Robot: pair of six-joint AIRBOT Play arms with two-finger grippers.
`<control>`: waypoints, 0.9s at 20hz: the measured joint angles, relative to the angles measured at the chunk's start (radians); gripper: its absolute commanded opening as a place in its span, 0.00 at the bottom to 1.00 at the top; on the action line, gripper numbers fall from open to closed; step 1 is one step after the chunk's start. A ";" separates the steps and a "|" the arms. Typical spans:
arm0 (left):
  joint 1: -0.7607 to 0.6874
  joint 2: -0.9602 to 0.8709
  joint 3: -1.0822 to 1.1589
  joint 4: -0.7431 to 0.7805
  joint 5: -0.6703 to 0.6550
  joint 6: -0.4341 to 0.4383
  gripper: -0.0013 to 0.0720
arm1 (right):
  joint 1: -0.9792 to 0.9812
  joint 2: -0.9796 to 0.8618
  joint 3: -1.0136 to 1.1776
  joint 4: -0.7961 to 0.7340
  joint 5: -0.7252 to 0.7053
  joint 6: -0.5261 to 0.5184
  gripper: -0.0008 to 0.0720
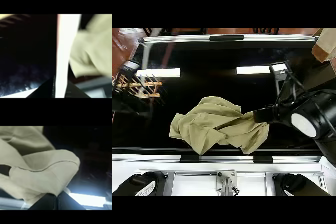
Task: Fold the shirts.
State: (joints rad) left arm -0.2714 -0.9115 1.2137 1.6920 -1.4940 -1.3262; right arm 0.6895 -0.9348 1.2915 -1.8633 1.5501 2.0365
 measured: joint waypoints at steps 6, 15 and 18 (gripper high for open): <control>-0.394 0.125 -0.024 0.029 -0.242 0.010 0.06 | -0.119 0.000 0.005 -0.020 -0.023 -0.042 0.08; -0.768 0.202 -0.221 0.003 -0.302 -0.119 0.06 | -0.198 0.000 0.005 0.005 -0.040 -0.082 0.09; -0.811 0.210 -0.248 0.013 -0.269 -0.172 0.06 | -0.202 0.000 0.005 0.006 -0.042 -0.084 0.09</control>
State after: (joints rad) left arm -1.0824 -0.7013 0.9657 1.7054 -1.7626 -1.4986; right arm 0.4877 -0.9348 1.2961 -1.8576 1.5082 1.9522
